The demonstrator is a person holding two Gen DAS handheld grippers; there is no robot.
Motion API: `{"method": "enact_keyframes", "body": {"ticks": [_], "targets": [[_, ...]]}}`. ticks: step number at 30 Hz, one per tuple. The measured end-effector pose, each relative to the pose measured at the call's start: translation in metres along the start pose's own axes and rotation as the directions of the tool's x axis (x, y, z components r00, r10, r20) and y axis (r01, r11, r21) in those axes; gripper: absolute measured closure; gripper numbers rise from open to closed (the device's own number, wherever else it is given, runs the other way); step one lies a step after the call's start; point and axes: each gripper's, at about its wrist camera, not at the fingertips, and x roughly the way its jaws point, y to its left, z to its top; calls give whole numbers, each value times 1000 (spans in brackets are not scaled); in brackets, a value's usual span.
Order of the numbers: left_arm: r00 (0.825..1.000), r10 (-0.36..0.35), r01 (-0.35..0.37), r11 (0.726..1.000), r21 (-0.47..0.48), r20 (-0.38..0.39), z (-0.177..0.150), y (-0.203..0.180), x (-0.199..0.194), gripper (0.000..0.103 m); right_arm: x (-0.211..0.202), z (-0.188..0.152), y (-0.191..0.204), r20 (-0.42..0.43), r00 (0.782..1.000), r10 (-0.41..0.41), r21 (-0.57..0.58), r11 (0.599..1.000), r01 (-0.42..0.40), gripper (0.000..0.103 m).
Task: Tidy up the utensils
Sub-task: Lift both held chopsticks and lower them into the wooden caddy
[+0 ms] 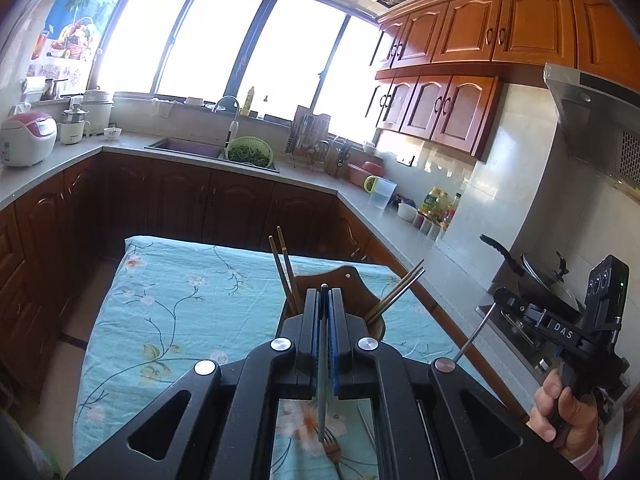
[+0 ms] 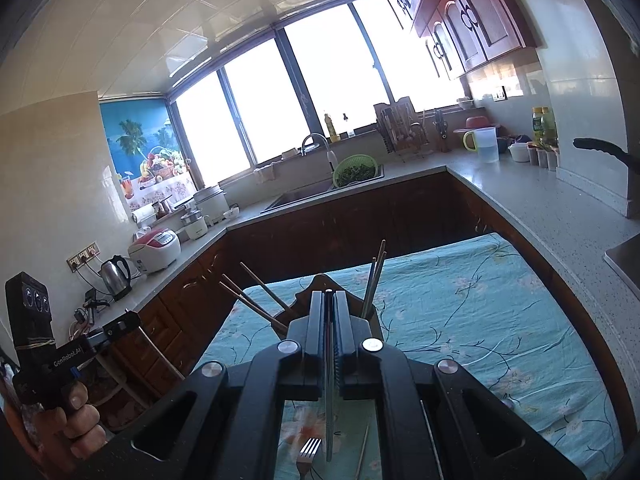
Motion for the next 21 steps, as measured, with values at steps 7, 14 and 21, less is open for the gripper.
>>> {"method": "enact_keyframes", "body": {"ticks": [7,14,21], "targets": [[996,-2,3,1000,-7,85,15,5,8,101,5,20,2,57,998,10,-4,1000,-10,99],[985,-2,6,1000,-23,171,39,3,34,101,21,54,7,150,989,2,-12,1000,-1,99],[983,26,-21,999,-28,183,48,2,100,101,55,71,7,215,975,-49,-38,998,58,99]]}}
